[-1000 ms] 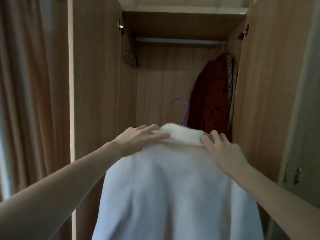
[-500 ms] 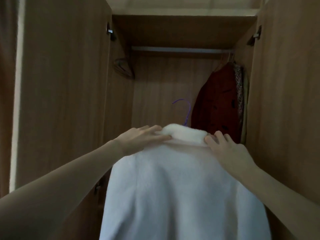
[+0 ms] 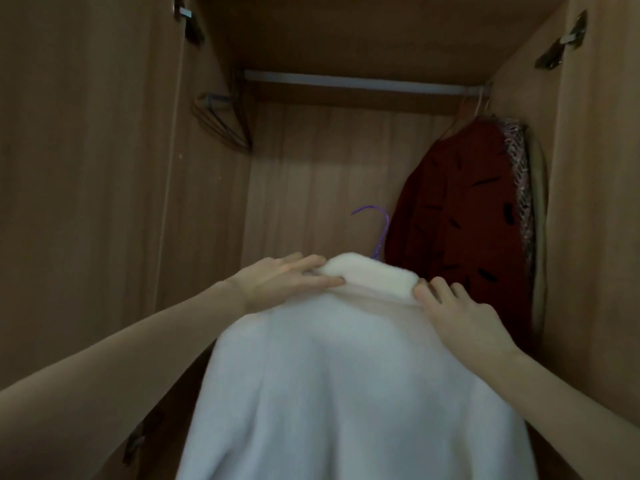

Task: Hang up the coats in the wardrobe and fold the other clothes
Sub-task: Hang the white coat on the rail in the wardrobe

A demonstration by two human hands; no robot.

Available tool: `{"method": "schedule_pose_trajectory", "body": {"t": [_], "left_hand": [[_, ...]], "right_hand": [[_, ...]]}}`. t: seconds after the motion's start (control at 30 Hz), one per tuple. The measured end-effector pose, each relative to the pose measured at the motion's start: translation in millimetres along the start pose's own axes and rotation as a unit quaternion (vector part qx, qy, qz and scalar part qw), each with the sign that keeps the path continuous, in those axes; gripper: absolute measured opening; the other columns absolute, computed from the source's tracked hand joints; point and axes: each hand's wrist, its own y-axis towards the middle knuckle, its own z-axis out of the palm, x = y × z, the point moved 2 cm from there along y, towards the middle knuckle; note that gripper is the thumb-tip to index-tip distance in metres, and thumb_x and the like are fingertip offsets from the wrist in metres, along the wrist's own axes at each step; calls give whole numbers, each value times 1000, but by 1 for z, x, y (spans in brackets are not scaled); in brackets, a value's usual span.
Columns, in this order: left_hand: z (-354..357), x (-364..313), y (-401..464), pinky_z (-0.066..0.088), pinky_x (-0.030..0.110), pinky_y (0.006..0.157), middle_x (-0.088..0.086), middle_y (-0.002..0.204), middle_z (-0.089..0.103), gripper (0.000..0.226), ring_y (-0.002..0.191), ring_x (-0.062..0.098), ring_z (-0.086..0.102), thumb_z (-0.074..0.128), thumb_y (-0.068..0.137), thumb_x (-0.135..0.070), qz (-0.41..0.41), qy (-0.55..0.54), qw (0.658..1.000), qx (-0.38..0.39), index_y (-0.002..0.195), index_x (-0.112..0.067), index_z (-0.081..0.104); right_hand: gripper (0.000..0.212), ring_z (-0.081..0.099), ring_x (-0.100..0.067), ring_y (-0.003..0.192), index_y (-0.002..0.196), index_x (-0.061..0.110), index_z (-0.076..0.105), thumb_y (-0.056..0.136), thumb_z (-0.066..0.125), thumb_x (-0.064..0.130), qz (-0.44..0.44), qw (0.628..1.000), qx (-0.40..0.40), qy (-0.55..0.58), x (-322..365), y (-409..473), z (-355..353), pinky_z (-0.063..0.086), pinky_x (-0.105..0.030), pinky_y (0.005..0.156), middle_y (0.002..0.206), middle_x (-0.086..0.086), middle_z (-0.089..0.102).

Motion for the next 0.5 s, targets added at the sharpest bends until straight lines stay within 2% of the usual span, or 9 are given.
{"method": "schedule_pose_trajectory", "body": {"t": [0.13, 0.2, 0.27, 0.37, 0.5], "left_hand": [[24, 45, 36, 41, 36, 95, -2, 156, 7, 82, 134, 22, 28, 39, 97, -14, 12, -2, 999, -31, 143, -60, -11], [34, 66, 56, 37, 36, 99, -3, 156, 6, 72, 136, 21, 27, 30, 98, -23, 19, -7, 999, -38, 142, -62, -12], [41, 82, 76, 36, 37, 105, -4, 157, 5, 66, 138, 20, 24, 27, 101, -28, 22, -4, 999, -38, 142, -62, -10], [49, 103, 110, 35, 37, 107, -4, 159, 2, 69, 142, 20, 18, 31, 102, -23, 27, 15, 998, -47, 143, -60, -12], [54, 130, 161, 36, 36, 105, -4, 158, 5, 70, 142, 19, 22, 32, 101, -17, 28, 20, 997, -75, 146, -57, -4]], "right_hand": [[37, 50, -27, 63, 113, 9, 49, 78, 37, 1, 13, 999, -2, -34, -7, 39, 37, 20, -22, 35, 86, -9, 48], [37, 51, -27, 64, 114, 9, 49, 78, 45, 0, 22, 999, 2, -46, -10, 58, 56, 21, -22, 35, 86, -9, 49], [38, 50, -27, 62, 113, 8, 50, 77, 45, -1, 24, 998, 1, -64, -15, 74, 72, 19, -21, 36, 85, -8, 48], [38, 49, -26, 59, 111, 8, 52, 76, 37, 2, 28, 995, -7, -94, -28, 98, 91, 15, -21, 38, 83, -8, 47], [36, 50, -27, 57, 111, 8, 51, 78, 38, 2, 45, 990, -16, -135, -52, 131, 112, 14, -22, 39, 82, -9, 49]]}}
